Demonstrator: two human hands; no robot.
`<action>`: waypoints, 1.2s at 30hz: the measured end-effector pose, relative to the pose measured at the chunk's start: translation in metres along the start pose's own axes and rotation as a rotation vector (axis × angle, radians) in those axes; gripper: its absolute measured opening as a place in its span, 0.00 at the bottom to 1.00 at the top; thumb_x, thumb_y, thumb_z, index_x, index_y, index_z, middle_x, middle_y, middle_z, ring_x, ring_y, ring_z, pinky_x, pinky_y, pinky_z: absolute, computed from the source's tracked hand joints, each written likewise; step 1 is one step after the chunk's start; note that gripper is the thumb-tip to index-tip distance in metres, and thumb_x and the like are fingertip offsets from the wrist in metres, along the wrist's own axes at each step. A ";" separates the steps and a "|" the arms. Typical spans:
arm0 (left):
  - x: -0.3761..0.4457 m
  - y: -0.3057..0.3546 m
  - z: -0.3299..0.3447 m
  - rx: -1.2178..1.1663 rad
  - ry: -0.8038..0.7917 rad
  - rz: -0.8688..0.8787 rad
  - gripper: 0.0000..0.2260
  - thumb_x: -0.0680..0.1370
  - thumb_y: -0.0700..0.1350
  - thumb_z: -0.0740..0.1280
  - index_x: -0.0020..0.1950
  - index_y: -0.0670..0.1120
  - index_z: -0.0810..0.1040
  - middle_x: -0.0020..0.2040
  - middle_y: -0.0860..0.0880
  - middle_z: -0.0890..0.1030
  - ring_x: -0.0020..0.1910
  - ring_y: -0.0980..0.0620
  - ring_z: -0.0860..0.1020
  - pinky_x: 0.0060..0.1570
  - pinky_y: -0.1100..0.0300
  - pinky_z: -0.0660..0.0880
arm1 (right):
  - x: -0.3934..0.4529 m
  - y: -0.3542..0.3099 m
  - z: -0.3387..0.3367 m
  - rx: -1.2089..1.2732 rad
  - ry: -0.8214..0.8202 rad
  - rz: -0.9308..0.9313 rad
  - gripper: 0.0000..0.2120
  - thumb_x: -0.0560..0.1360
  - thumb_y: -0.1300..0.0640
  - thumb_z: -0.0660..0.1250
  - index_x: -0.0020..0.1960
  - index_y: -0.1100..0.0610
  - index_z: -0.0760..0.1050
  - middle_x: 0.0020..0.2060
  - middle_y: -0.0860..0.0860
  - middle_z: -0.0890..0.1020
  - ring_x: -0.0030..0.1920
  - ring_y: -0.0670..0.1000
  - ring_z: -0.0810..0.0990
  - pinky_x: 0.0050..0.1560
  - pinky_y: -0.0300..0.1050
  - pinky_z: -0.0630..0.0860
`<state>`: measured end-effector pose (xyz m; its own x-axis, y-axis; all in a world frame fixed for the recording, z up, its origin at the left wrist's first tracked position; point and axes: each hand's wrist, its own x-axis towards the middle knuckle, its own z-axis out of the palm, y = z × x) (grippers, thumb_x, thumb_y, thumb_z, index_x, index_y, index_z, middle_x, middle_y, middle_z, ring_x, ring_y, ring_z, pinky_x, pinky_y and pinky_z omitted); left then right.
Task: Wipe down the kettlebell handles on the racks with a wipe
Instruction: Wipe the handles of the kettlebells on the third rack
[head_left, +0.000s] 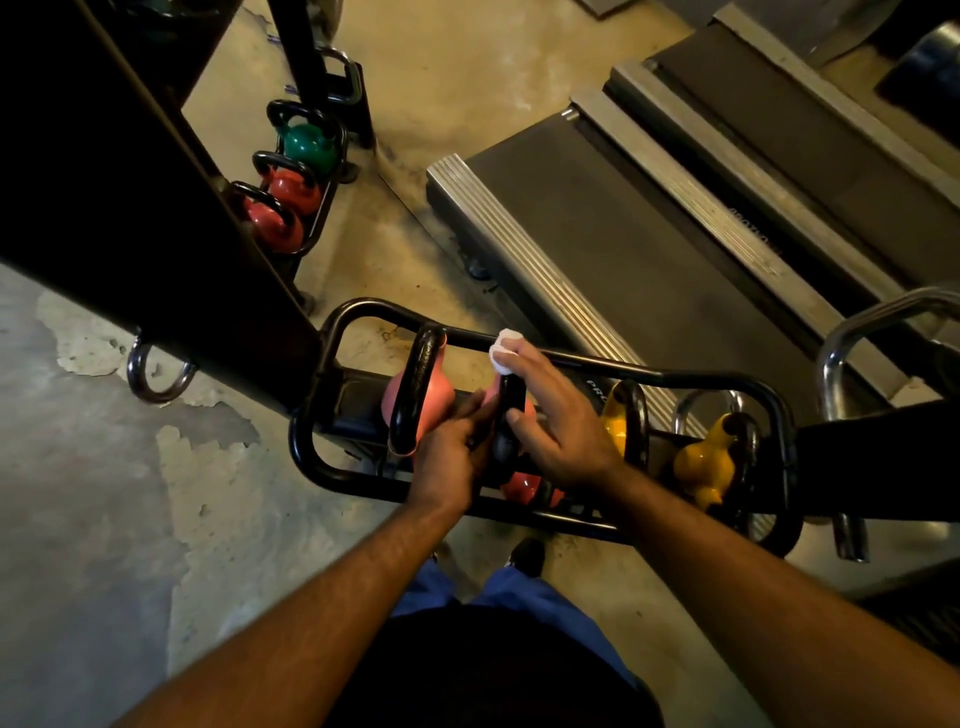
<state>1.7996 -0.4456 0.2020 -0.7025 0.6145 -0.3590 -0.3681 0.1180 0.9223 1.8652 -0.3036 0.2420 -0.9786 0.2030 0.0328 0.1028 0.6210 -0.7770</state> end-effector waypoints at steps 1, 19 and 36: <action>-0.002 0.000 0.000 0.054 -0.011 0.015 0.16 0.82 0.36 0.59 0.64 0.53 0.77 0.61 0.57 0.80 0.57 0.67 0.78 0.49 0.70 0.76 | -0.001 0.004 0.001 0.021 0.010 0.014 0.28 0.78 0.52 0.61 0.76 0.58 0.67 0.77 0.53 0.67 0.78 0.47 0.62 0.77 0.47 0.61; -0.005 0.015 0.008 -0.342 0.080 -0.288 0.14 0.81 0.41 0.61 0.65 0.44 0.78 0.60 0.41 0.82 0.60 0.46 0.81 0.62 0.49 0.75 | -0.013 -0.010 0.020 0.303 0.173 0.108 0.26 0.77 0.52 0.58 0.73 0.57 0.70 0.77 0.53 0.67 0.79 0.47 0.58 0.79 0.52 0.58; -0.006 0.007 0.008 0.083 0.046 -0.107 0.18 0.81 0.51 0.58 0.68 0.51 0.76 0.60 0.47 0.81 0.57 0.51 0.81 0.56 0.55 0.79 | -0.046 0.016 -0.009 -0.500 -0.103 -0.435 0.21 0.80 0.58 0.58 0.72 0.59 0.72 0.75 0.56 0.70 0.78 0.57 0.62 0.77 0.56 0.62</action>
<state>1.8056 -0.4424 0.2117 -0.6898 0.5588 -0.4603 -0.3918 0.2465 0.8864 1.9134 -0.2966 0.2337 -0.9590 -0.2034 0.1974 -0.2593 0.9110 -0.3209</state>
